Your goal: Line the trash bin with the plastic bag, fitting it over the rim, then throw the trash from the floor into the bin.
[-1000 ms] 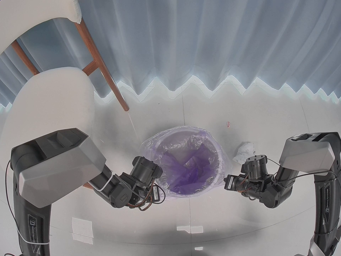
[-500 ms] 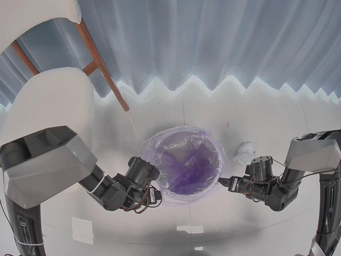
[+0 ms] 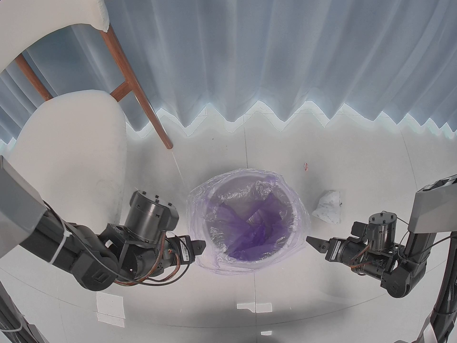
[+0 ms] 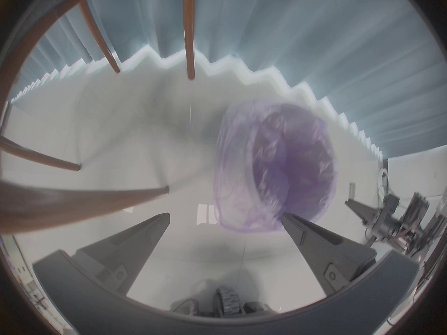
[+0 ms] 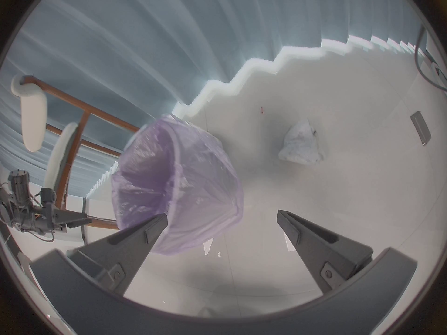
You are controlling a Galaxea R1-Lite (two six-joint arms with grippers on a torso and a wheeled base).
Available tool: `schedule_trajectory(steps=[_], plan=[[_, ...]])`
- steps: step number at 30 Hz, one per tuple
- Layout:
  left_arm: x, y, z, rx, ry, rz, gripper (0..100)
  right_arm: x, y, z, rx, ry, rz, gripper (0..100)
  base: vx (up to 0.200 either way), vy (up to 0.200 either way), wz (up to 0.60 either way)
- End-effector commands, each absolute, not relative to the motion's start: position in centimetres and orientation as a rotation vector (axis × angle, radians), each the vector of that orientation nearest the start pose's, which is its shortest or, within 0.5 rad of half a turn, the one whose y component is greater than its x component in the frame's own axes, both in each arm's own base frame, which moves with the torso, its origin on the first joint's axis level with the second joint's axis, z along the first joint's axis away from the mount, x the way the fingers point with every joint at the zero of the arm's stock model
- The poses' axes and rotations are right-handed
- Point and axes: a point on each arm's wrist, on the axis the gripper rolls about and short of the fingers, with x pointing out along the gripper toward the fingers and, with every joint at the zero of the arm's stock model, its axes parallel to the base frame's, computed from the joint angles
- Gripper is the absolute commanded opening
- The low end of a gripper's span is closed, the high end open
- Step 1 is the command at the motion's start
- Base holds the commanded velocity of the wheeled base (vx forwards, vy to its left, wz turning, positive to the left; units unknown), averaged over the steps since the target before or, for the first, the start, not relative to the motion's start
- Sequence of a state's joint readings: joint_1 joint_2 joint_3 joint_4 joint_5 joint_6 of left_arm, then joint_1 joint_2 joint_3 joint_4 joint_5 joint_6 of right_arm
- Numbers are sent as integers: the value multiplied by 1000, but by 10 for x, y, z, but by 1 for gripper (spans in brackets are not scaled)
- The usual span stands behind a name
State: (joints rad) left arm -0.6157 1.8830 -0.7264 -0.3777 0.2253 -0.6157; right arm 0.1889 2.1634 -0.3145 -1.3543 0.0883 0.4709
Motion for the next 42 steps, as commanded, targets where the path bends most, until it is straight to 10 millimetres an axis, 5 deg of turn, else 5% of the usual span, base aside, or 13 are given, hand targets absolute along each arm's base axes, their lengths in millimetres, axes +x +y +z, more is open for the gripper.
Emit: schedule_trajectory(steps=[1,15,28,42], plan=[[257,-165,96,-305,718,-139,100,263,51,23,437,502,160,100,0,0,0],[328,-177,94,-177,507,-117,100,246,49,32,432,452,158,100,0,0,0],[319,-177,85,-179,478,-269,100,234,47,32,428,466,143,100,0,0,0],[326,-174,95,-214,445,-270,100,229,48,30,422,490,143,100,-200,-200,0]])
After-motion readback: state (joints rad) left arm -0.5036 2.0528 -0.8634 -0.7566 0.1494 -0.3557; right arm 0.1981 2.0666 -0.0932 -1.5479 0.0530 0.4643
